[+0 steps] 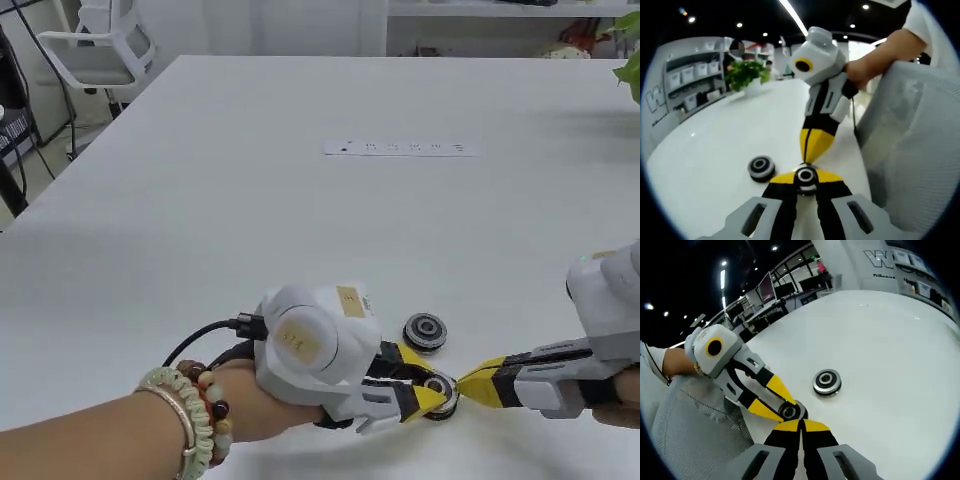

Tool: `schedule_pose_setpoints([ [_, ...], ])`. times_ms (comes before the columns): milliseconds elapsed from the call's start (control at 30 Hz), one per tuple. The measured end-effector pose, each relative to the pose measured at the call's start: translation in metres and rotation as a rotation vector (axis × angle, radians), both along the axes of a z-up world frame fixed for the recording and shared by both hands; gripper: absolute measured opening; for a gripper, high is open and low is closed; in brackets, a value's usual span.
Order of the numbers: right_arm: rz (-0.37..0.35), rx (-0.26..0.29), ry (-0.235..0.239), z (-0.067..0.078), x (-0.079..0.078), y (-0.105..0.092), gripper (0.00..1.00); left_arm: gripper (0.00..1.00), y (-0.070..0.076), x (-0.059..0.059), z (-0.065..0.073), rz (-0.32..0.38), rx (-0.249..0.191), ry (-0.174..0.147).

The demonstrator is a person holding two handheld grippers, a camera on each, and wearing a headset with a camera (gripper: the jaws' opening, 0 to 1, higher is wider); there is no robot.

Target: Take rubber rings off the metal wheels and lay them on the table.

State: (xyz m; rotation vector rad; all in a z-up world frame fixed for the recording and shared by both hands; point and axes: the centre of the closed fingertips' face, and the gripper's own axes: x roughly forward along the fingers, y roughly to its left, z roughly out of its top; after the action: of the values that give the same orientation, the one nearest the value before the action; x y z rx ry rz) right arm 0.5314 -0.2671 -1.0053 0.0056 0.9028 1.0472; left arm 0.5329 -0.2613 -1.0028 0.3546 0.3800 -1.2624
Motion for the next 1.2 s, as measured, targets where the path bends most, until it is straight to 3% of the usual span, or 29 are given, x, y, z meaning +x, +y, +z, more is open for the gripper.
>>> schedule_pose_setpoints([
  [100, 0.014, -0.022, -0.010, 0.000, -0.002, 0.001, 0.00, 0.14, 0.000, -0.001, 0.000, 0.001, -0.001, 0.004],
  [200, 0.007, -0.009, 0.021, 0.000, -0.005, 0.004, 0.00, 0.14, 0.000, -0.001, 0.000, 0.001, -0.006, 0.003],
  [367, 0.013, -0.008, 0.026, 0.000, -0.008, 0.006, 0.00, 0.14, 0.000, -0.001, 0.000, 0.000, -0.004, -0.003],
  [567, -0.002, 0.022, 0.058, 0.003, -0.009, 0.009, 0.00, 0.14, 0.000, -0.002, 0.000, -0.002, -0.003, -0.005],
  [900, 0.005, 0.049, 0.066, 0.007, -0.010, 0.012, 0.00, 0.14, 0.000, -0.002, 0.000, -0.006, -0.004, -0.007],
  [967, 0.016, 0.092, 0.085, 0.014, -0.013, 0.019, 0.00, 0.14, 0.000, -0.002, 0.000, -0.004, -0.004, -0.007],
  [1033, 0.028, 0.053, 0.044, 0.011, -0.012, 0.018, 0.00, 0.14, 0.000, -0.001, 0.000, -0.004, -0.004, -0.007],
  [1200, 0.006, 0.060, 0.044, 0.009, -0.008, 0.012, 0.00, 0.14, 0.000, -0.001, 0.000, 0.005, -0.004, 0.001],
])
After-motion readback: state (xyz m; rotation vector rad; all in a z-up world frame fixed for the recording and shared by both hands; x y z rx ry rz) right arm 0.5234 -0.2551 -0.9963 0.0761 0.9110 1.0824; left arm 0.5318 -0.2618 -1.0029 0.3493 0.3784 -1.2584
